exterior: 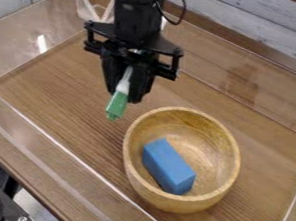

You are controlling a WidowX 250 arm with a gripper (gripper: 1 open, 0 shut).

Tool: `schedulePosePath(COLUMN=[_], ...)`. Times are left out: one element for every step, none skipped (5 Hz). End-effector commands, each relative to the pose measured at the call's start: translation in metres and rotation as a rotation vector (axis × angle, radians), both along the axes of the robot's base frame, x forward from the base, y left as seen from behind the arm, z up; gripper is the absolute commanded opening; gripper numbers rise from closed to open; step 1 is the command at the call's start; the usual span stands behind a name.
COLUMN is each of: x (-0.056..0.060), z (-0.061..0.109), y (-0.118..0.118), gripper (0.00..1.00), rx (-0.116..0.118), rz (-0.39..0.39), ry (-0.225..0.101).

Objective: Remove the green marker from inside the brown bowl and put it on the table

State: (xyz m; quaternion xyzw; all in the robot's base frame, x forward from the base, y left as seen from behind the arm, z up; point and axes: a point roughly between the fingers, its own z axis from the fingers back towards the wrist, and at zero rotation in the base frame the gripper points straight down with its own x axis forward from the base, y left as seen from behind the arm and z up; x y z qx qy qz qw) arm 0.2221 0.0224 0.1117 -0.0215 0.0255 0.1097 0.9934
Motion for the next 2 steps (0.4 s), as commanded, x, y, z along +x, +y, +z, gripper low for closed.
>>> schedulePosePath(x=[0.0103, 0.0148], z=[0.0061, 0.0035], y=[0.0034, 0.0035], gripper=[0.00, 0.00], rx=[0.013, 0.016], rz=[-0.007, -0.018], ry=[-0.043, -0.045])
